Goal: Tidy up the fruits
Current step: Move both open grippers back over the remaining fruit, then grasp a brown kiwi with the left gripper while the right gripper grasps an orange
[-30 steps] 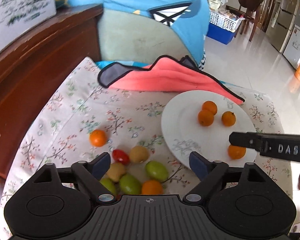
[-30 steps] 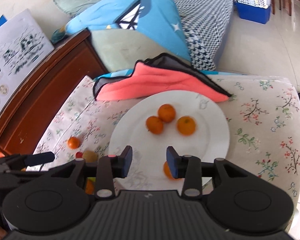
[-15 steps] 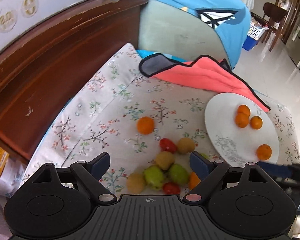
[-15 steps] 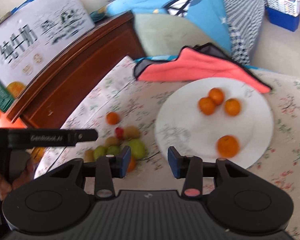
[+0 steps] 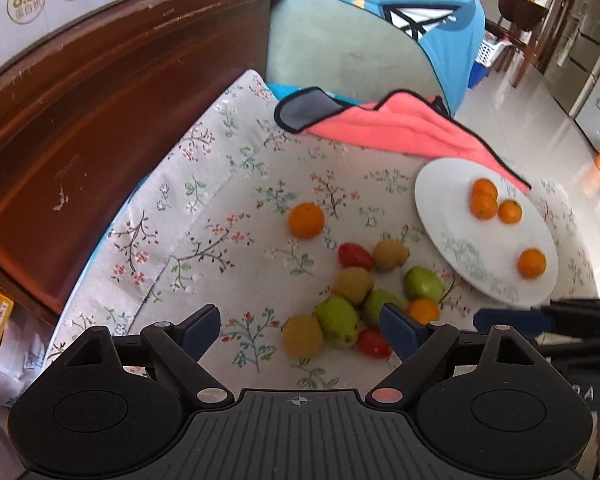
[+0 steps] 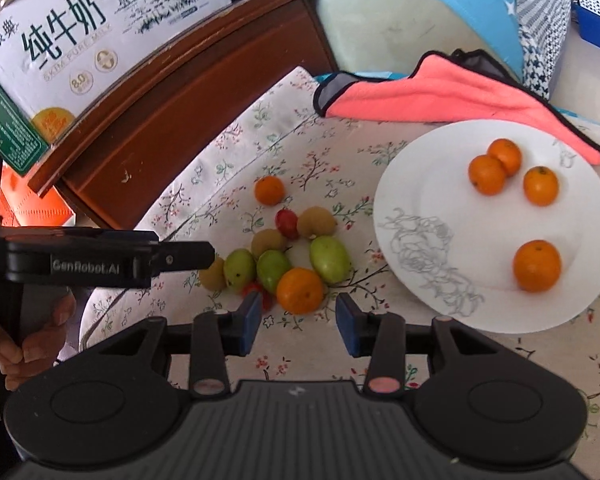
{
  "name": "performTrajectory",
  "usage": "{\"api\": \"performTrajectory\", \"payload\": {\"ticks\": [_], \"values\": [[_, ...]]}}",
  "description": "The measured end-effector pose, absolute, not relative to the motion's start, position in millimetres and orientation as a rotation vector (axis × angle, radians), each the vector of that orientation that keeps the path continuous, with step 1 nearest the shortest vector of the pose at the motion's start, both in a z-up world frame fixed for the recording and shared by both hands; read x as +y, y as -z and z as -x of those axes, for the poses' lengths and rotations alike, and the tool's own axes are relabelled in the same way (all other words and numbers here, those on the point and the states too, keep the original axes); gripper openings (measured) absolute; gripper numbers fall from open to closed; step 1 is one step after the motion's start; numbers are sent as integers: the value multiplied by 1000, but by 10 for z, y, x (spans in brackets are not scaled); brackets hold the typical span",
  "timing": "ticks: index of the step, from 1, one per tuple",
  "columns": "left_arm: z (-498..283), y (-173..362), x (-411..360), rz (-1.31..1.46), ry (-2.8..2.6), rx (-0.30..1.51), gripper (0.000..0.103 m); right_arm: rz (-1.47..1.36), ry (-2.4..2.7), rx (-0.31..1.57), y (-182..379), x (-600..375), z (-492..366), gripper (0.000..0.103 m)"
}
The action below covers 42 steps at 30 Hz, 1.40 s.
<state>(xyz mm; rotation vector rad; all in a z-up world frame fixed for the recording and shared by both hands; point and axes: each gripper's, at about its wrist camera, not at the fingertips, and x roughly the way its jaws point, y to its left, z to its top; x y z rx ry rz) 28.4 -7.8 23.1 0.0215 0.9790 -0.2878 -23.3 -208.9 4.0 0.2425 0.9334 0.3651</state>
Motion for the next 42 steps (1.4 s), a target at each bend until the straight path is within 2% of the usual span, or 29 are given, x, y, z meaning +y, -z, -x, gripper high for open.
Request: {"api": "performTrajectory", "payload": {"ticks": [9, 22, 32, 38, 42], "values": [[-219, -16, -73, -130, 339, 992, 88, -255, -349, 968, 89, -2039, 139, 43], [-236, 113, -111, -231, 440, 898, 85, -275, -328, 982, 164, -2007, 28, 43], [-244, 187, -79, -241, 530, 907, 63, -265, -340, 977, 192, -1966, -13, 43], [-258, 161, -3, -215, 557, 916, 56, -265, -340, 977, 204, -1972, -14, 42], [-240, 153, 3, -224, 588, 921, 56, -263, -340, 979, 207, -1966, -25, 42]]}}
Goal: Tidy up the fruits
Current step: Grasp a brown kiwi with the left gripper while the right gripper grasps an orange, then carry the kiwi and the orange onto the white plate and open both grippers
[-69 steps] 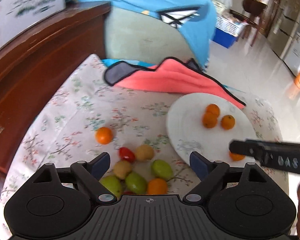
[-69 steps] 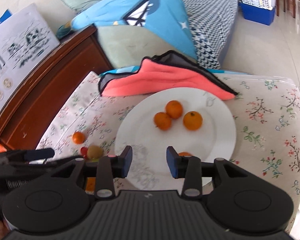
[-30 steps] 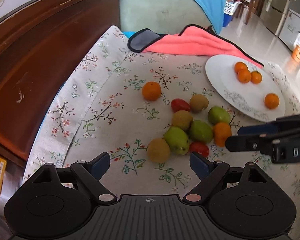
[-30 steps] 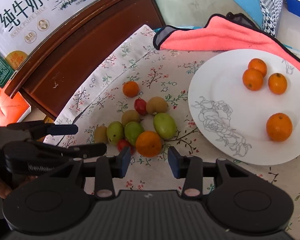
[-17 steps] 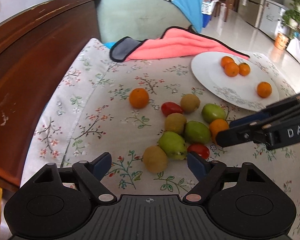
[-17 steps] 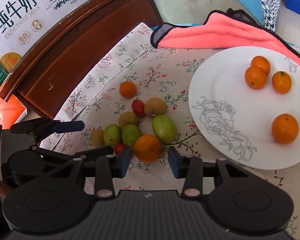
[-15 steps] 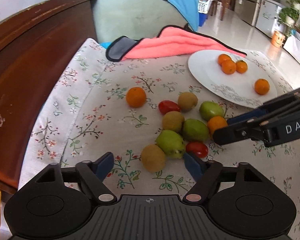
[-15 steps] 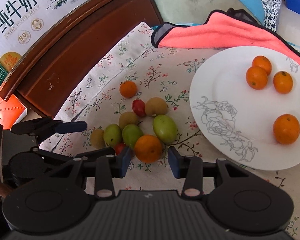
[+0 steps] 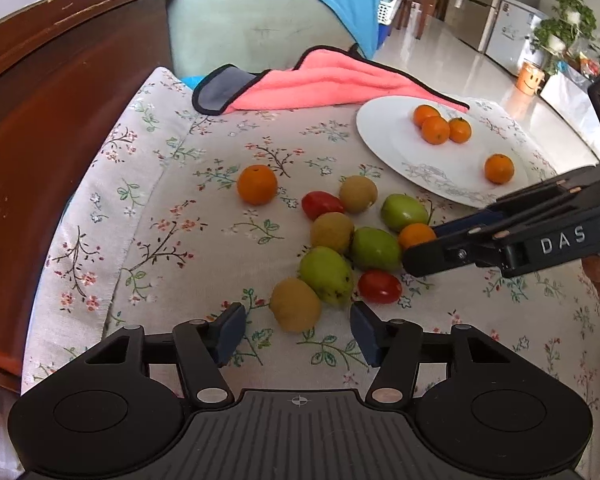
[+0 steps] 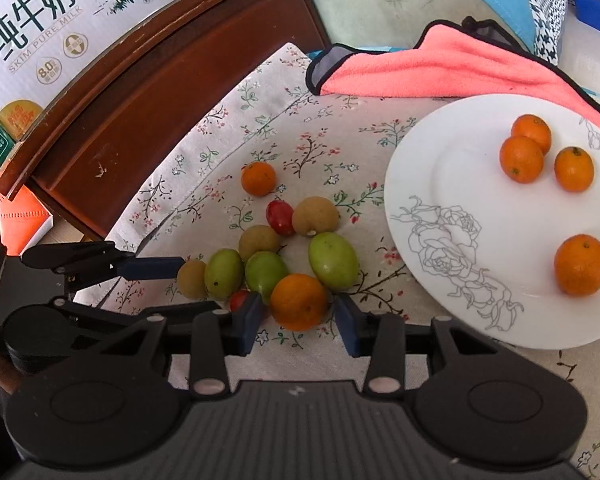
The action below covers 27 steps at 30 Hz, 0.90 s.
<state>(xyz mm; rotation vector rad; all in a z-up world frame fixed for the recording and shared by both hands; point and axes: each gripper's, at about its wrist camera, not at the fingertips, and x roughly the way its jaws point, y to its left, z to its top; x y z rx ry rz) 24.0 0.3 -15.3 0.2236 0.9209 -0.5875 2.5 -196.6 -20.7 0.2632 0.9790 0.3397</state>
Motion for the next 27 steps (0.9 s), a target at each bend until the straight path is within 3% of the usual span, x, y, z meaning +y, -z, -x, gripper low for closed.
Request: {"api": "performTrajectory", "payload": {"ticks": [5, 9, 15, 27], "values": [[-259, 175, -20, -233, 580, 909, 54, -249, -339, 974, 212, -1948, -24, 40], [-278, 162, -13, -219, 584, 901, 39, -244, -340, 972, 218, -1945, -24, 32], [-287, 125, 5, -194, 567, 912, 24, -243, -342, 966, 214, -1934, -26, 31], [-214, -132, -37, -173, 551, 873, 24, -260, -367, 928, 64, -1957, 7, 31]]}}
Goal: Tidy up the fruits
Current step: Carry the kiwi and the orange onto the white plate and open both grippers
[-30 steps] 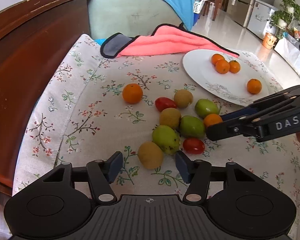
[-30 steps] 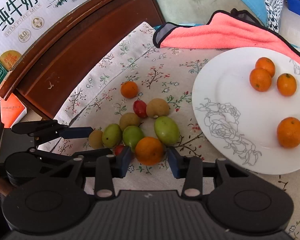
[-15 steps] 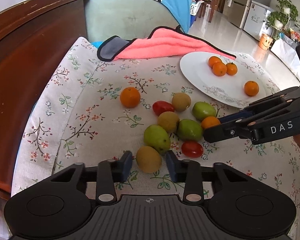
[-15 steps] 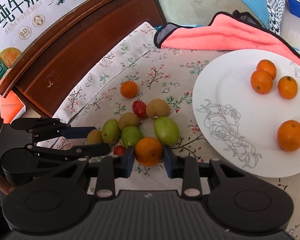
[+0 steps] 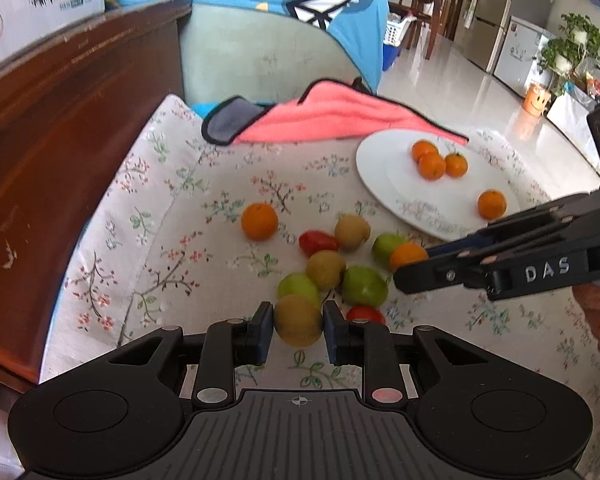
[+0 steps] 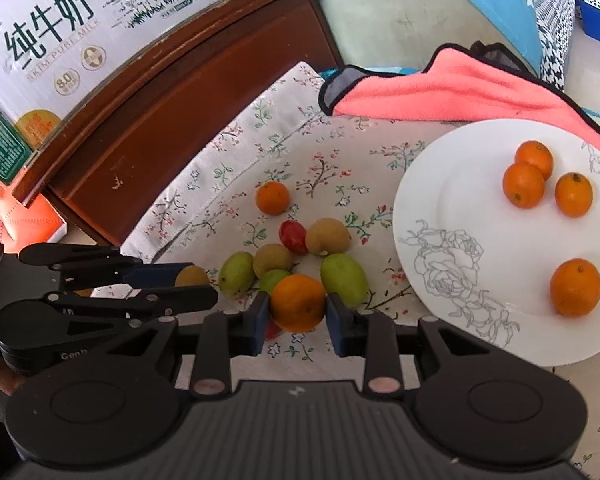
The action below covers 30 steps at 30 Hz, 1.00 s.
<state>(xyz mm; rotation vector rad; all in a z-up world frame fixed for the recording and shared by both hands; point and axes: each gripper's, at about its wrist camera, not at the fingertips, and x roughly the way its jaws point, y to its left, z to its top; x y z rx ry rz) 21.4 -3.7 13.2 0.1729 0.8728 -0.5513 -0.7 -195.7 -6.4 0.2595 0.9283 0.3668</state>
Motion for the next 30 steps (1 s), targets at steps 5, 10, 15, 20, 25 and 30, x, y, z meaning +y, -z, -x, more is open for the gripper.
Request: {"api": "performTrajectory", "payload": {"ticks": [5, 10, 15, 20, 25, 30], "values": [[-217, -243, -110, -154, 546, 844, 24, -259, -371, 902, -36, -1986, 17, 31], [-230, -330, -200, -133, 551, 825, 24, -277, -361, 868, -132, -2080, 17, 31], [-235, -379, -336, -111, 562, 817, 24, -284, -343, 846, -203, -2179, 22, 31], [-244, -440, -502, -96, 574, 801, 24, -306, -312, 798, -352, -2365, 27, 31], [-241, -490, -677, -84, 592, 786, 24, -348, -266, 745, -519, -2614, 27, 31], [-265, -492, -857, -78, 598, 782, 24, -379, -212, 719, -602, -2831, 49, 31]]}}
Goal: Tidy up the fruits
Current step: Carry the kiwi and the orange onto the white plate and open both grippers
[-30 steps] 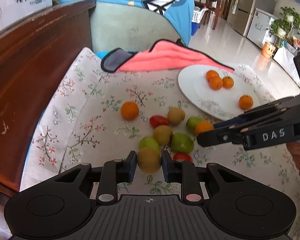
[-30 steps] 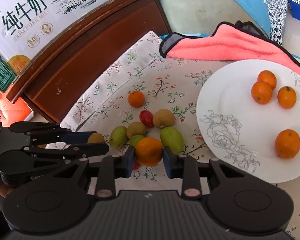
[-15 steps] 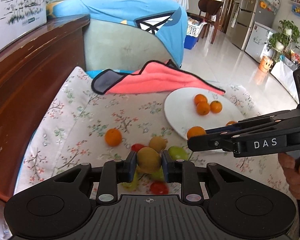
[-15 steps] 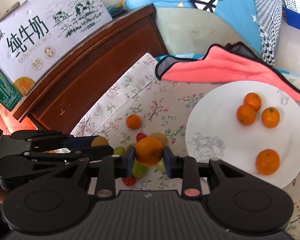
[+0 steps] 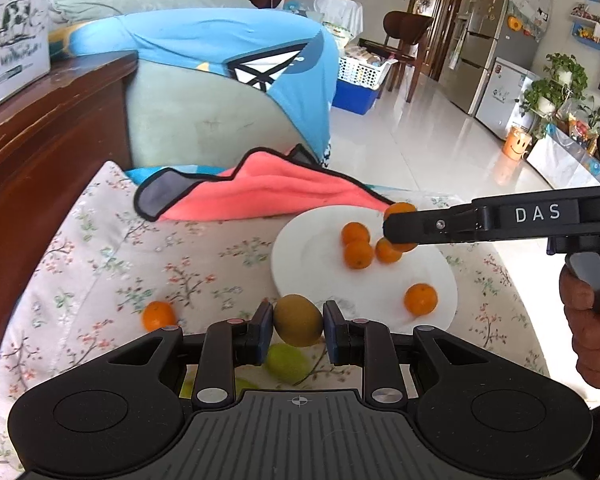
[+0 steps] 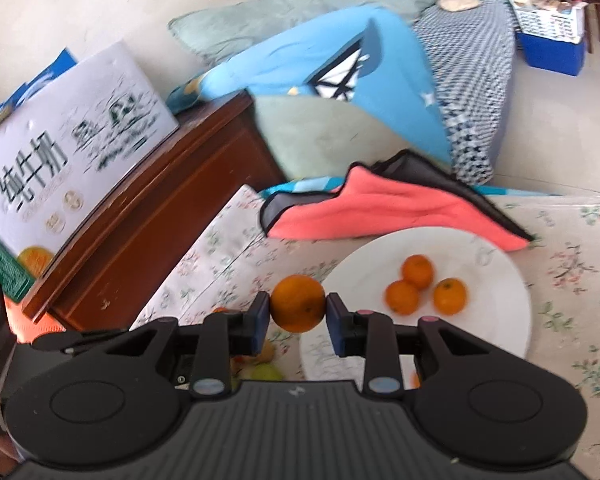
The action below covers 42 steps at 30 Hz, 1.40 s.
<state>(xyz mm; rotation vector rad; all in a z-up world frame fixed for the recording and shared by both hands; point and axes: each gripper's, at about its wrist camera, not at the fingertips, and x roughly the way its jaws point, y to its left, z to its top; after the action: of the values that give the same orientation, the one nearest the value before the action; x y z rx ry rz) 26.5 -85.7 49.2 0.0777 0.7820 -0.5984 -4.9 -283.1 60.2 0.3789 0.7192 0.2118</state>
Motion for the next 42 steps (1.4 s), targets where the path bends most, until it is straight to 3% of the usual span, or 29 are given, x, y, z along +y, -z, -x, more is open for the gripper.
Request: {"api": "performTrajectory", "payload": {"ticks": [34, 38, 42], "values": [[-439, -43, -1822, -56, 588, 901, 24, -548, 81, 860, -161, -3569, 85, 31], [-438, -82, -1832, -33, 577, 891, 28, -586, 98, 879, -109, -3614, 80, 33], [-420, -190, -1789, -11, 541, 858, 54, -575, 88, 840, -192, -3599, 100, 33]]}}
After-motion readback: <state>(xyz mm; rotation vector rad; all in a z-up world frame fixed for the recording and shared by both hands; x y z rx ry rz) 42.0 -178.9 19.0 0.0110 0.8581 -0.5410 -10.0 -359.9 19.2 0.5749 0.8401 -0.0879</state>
